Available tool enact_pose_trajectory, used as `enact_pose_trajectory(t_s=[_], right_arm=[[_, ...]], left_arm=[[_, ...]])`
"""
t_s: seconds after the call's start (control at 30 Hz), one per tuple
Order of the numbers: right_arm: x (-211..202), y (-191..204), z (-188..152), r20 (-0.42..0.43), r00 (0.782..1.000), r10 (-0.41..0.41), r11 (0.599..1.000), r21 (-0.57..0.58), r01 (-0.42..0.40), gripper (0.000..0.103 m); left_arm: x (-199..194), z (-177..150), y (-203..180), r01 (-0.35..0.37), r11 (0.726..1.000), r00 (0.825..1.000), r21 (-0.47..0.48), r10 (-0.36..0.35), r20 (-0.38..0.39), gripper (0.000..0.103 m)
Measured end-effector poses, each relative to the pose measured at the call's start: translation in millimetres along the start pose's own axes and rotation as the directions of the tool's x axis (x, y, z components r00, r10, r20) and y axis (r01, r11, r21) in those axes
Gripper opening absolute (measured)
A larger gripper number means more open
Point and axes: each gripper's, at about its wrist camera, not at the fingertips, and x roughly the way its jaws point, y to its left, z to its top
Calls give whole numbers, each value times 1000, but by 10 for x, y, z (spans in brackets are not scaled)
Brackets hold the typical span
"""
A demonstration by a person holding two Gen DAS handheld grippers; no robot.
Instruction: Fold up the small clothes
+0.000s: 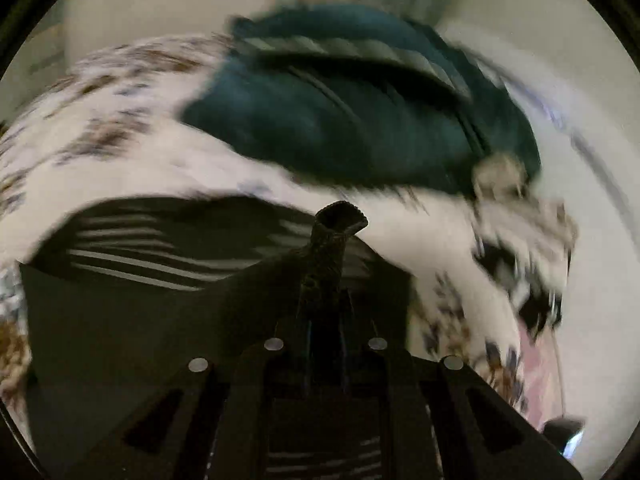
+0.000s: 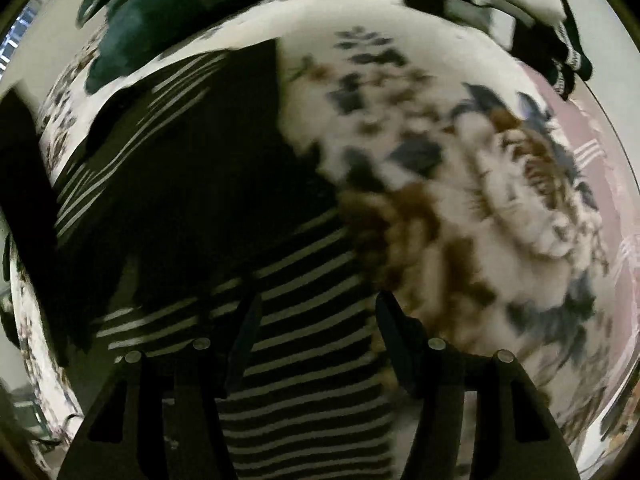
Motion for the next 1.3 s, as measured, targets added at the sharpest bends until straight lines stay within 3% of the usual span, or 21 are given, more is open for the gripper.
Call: enact_pose_trajectory(t_s=[0.07, 0.13, 0.23, 0.3, 0.37, 0.43, 0.47, 0.5, 0.53, 0.57, 0.63, 0.67, 0.73, 0.77, 0.8, 0.83, 0.93, 1.07, 1.13, 1.3], right_arm=[[-8, -144, 84, -8, 1000, -11, 1000, -7, 11, 61], [-42, -269, 192, -14, 1000, 1, 1000, -21, -1, 61], [-122, -330, 269, -21, 999, 33, 999, -30, -34, 61], [-185, -350, 360, -15, 998, 69, 997, -28, -69, 61], [-236, -335, 496, -5, 994, 113, 993, -21, -113, 61], [-265, -200, 593, -1, 987, 160, 987, -21, -160, 61], [-259, -99, 647, 5, 983, 182, 983, -31, -182, 61], [-231, 17, 707, 12, 980, 200, 979, -54, -199, 61], [-181, 151, 765, 20, 980, 199, 977, -84, -196, 61], [-130, 262, 845, 27, 981, 193, 976, -108, -189, 61], [79, 583, 1056, 28, 989, 143, 973, -189, -136, 61], [209, 716, 1127, 27, 997, 72, 974, -217, -64, 61], [426, 875, 1186, -6, 1000, 13, 970, -244, -14, 58], [536, 929, 1197, -36, 999, -11, 966, -260, 1, 51], [635, 1001, 1173, -51, 998, -28, 960, -279, 13, 19], [668, 1039, 1149, -45, 998, -35, 955, -295, 20, 8], [525, 1081, 1052, 56, 997, -52, 948, -313, 67, 6], [300, 782, 1107, 145, 984, -108, 977, -169, 132, 5], [314, 609, 1142, 133, 981, -142, 981, -111, 158, 6], [487, 466, 1226, 44, 995, -95, 992, -81, 98, 6]], left_arm=[[312, -131, -304, 25, 998, 994, 60, -19, -107, 15], [414, -226, -352, 47, 995, 987, 87, -33, -159, 19], [271, -261, -258, 56, 994, 988, 92, -42, -147, 47], [48, -283, -24, 47, 997, 992, 69, -39, -118, 81], [-310, -289, 430, -37, 999, 997, 35, 39, -61, 87], [-538, -275, 881, -147, 989, 989, -5, 147, -29, 87], [-666, -293, 1136, -222, 974, 975, -31, 222, -16, 87], [-812, -325, 1484, -329, 942, 944, -65, 330, -10, 87], [-872, -356, 1665, -385, 919, 923, -81, 385, -11, 87], [-956, -414, 1992, -475, 873, 880, -115, 475, -26, 87], [-1014, -532, 2462, -568, 802, 823, -187, 562, -87, 87], [-1049, -596, 2666, -598, 769, 800, -226, 589, -113, 87], [-1092, -707, 2947, -643, 713, 763, -278, 629, -149, 87], [-1106, -745, 3043, -650, 699, 756, -299, 635, -160, 87], [-1111, -774, 3119, -654, 688, 752, -314, 637, -169, 87], [-1092, -782, 3147, -657, 683, 749, -320, 639, -174, 87], [-942, -766, 3174, -643, 689, 761, -334, 622, -183, 87], [-651, -565, 3120, -602, 728, 797, -328, 574, -186, 87], [-474, -436, 3088, -582, 749, 813, -316, 552, -186, 87], [-22, -46, 3000, -559, 797, 829, -228, 537, -155, 87]])
